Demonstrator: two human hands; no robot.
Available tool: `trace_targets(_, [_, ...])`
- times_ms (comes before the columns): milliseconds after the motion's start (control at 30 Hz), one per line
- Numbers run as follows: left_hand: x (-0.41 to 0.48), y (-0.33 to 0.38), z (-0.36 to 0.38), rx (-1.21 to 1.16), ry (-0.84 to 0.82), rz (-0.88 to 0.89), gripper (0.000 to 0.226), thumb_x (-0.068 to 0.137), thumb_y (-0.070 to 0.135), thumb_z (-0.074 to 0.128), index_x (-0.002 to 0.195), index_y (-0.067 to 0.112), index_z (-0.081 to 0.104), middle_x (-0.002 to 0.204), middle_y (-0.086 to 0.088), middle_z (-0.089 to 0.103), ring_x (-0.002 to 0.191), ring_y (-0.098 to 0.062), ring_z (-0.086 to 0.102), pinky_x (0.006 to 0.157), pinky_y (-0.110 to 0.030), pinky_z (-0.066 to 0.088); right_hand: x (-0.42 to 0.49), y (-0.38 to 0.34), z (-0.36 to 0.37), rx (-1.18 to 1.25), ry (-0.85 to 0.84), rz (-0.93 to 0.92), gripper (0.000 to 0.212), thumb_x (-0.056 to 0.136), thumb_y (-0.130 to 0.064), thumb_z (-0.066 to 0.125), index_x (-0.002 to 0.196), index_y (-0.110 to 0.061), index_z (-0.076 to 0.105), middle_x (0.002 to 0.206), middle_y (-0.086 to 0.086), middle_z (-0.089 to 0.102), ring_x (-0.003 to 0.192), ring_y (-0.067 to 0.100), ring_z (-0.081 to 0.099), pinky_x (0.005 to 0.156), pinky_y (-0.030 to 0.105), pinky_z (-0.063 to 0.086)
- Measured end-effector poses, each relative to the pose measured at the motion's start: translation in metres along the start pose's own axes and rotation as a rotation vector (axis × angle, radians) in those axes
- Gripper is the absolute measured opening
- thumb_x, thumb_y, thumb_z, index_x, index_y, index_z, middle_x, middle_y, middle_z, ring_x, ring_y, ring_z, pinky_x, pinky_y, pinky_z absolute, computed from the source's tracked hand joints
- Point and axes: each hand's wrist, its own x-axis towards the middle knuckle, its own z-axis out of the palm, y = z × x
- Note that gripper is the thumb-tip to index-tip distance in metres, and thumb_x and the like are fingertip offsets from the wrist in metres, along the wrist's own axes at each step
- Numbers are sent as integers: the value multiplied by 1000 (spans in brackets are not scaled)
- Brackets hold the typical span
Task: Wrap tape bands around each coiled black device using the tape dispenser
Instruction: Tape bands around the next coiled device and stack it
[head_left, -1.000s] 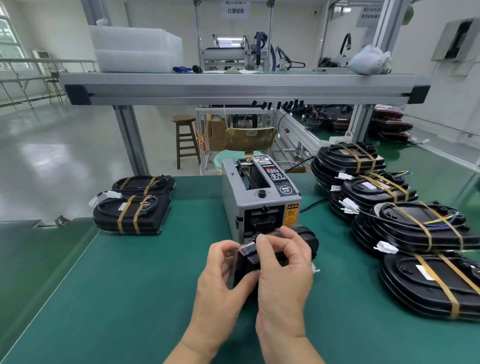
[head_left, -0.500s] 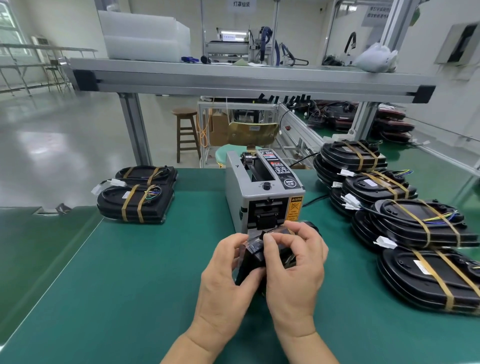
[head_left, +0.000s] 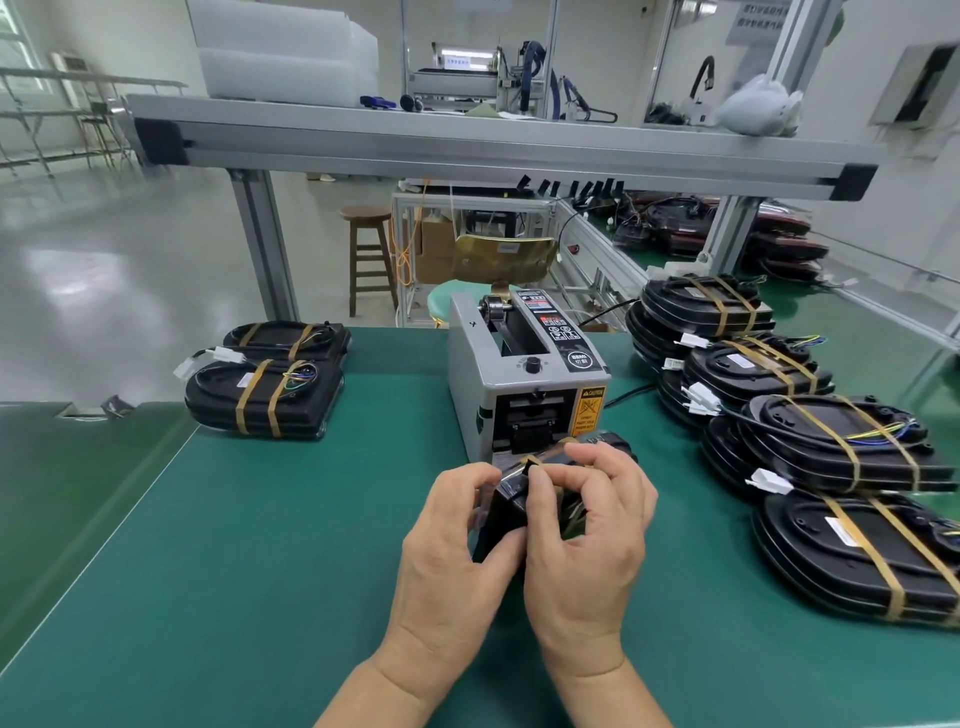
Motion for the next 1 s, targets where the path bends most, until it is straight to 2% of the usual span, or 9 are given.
trace_targets(267, [1, -1, 0, 23, -3, 22, 38, 76, 33, 64, 112, 40, 53, 107, 17, 60, 101, -12, 63, 86, -27, 55, 0, 2, -1, -13, -10, -38, 9, 83, -11, 72, 75, -6, 69, 102, 4, 63, 110, 30, 54, 102, 25, 38])
trace_targets(433, [1, 0, 0, 21, -1, 17, 36, 76, 33, 62, 111, 38, 53, 107, 15, 61, 101, -13, 63, 85, -31, 56, -1, 3, -4, 20, -29, -67, 14, 85, -17, 67, 74, -8, 70, 100, 4, 64, 112, 23, 53, 102, 26, 38])
trace_targets(600, [1, 1, 1, 18, 2, 10, 34, 77, 33, 62, 110, 35, 55, 106, 12, 61, 101, -16, 64, 84, -35, 57, 0, 4, -4, 11, -40, -80, 8, 79, -7, 74, 73, -8, 70, 96, 3, 64, 108, 25, 56, 100, 28, 41])
trace_targets(800, [1, 1, 1, 27, 4, 17, 37, 78, 24, 67, 111, 33, 55, 105, 13, 61, 100, -15, 64, 83, -36, 57, -1, 2, -5, 34, -46, -52, 6, 79, -8, 74, 74, -9, 71, 93, 0, 64, 106, 23, 56, 99, 27, 42])
trace_targets(900, [1, 1, 1, 20, -3, 18, 35, 78, 32, 65, 112, 34, 55, 106, 13, 61, 101, -16, 63, 84, -34, 57, -1, 0, -4, 42, -19, -1, 7, 81, -10, 72, 75, -10, 70, 95, -2, 63, 107, 16, 54, 96, 27, 43])
trace_targets(1000, [0, 2, 1, 35, -9, 31, 36, 78, 33, 65, 112, 35, 54, 106, 15, 60, 100, -13, 63, 84, -29, 56, 1, -1, -3, 17, 3, -15, 8, 82, -9, 72, 74, -8, 68, 96, 1, 63, 106, 20, 54, 96, 28, 42])
